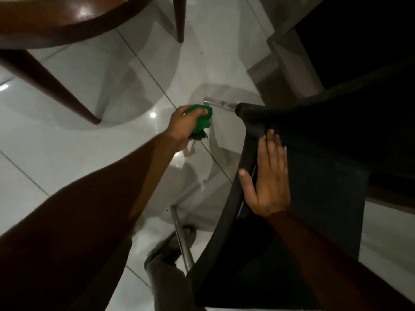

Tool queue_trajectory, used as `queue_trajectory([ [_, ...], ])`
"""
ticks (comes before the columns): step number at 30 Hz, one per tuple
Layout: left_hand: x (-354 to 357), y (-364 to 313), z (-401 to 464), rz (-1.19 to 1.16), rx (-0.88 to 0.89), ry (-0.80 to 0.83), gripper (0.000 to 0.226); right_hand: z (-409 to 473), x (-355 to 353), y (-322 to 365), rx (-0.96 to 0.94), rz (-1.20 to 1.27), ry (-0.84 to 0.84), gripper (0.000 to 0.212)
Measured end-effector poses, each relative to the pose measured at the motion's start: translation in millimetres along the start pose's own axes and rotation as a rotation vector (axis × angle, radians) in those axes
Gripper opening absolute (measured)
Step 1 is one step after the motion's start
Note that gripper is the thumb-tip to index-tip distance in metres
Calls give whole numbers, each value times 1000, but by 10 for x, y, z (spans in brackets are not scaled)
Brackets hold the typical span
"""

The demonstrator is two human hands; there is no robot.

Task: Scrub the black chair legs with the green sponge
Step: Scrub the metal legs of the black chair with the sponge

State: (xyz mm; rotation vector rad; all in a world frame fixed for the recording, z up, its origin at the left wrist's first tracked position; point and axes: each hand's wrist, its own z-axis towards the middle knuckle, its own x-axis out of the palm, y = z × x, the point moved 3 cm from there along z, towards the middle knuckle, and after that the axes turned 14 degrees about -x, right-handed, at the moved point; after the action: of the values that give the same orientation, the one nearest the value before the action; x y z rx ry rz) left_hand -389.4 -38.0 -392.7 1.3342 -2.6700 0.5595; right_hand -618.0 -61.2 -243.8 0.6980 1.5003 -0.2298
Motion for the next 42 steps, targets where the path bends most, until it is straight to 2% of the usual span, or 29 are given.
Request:
queue_trajectory([
  [4,243,-254,487,-3,13,-28,57,23,-3,-1,-2,-21,-22,85],
  [8,590,-348,810,-70,19,16,26,8,7,-7,-33,-49,-91,84],
  [11,842,-249,917,-62,-53,15,41,3,46,-36,-41,-59,-89,83],
  [13,948,-241,792,-93,-68,24,43,7,45,-35,-41,-66,-80,83],
  [16,1072,-257,414,-65,10,57,37,34,18,-25,-32,-82,-55,85],
  [20,1137,-161,213,-14,53,87,48,53,17,-9,-2,-69,-19,88],
  [23,1098,-273,367,-65,-50,15,47,41,25,-21,-10,-88,-21,88],
  [25,1053,-305,494,-224,-200,57,50,18,40,-35,-14,-95,-26,87],
  [27,1027,-318,475,-273,-255,47,49,10,45,-45,-25,-104,-39,86],
  [33,1150,-25,-111,-349,-118,228,34,37,11,-16,0,-96,4,87],
  [35,1130,-44,-92,-393,-116,253,39,48,3,6,3,-76,-2,88],
  [38,1100,-239,280,-432,-204,172,36,59,10,14,3,-72,-17,89],
  [42,984,-170,663,-578,-396,145,58,42,19,-4,0,-67,-19,90],
])
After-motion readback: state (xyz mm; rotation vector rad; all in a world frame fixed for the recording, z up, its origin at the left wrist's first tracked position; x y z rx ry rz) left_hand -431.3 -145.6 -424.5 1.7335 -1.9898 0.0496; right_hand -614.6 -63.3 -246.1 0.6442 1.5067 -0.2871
